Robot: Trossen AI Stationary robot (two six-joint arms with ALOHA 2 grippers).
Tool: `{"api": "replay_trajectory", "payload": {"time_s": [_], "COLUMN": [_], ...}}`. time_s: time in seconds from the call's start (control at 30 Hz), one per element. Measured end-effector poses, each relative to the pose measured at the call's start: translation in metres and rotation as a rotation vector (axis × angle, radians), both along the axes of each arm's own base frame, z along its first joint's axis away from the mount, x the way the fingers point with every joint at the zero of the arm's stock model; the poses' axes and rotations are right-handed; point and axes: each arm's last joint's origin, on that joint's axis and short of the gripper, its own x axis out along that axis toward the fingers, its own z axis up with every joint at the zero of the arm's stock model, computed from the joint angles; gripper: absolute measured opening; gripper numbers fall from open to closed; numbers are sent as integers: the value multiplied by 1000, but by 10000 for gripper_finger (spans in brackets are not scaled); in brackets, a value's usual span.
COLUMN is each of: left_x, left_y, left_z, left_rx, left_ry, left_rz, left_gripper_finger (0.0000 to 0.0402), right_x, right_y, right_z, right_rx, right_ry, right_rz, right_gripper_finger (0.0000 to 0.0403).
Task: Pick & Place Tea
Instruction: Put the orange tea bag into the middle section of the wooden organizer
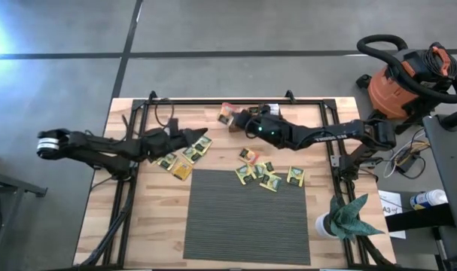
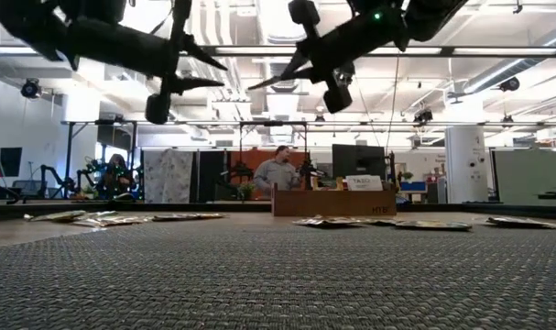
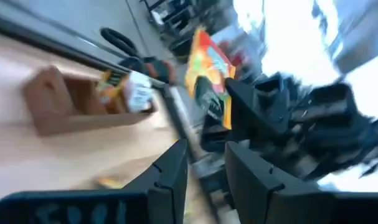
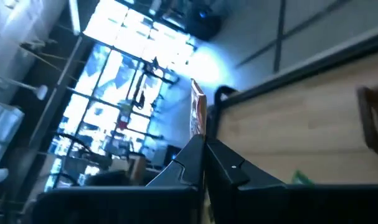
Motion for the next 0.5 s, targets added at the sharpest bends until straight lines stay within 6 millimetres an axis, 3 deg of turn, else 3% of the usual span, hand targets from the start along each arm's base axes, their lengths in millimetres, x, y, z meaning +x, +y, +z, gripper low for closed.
{"api": "replay_trajectory", "payload": {"time_s": [0.17,0.5], "left_x": [5,33], "left_y": [5,16], "left_z": [-2,2], "left_rx": [-104,-122], "left_ry": [-227,-292], "left_rz": [10,27], "left_gripper_finger": [103,104], "right_x": [6,22], "right_y": [-6,-9], "right_z": [15,29], "right_rx": [-45,-116], "right_ry": [-32,-14], "right_rz": [-13,-13], "right_gripper_finger": [8,8]}}
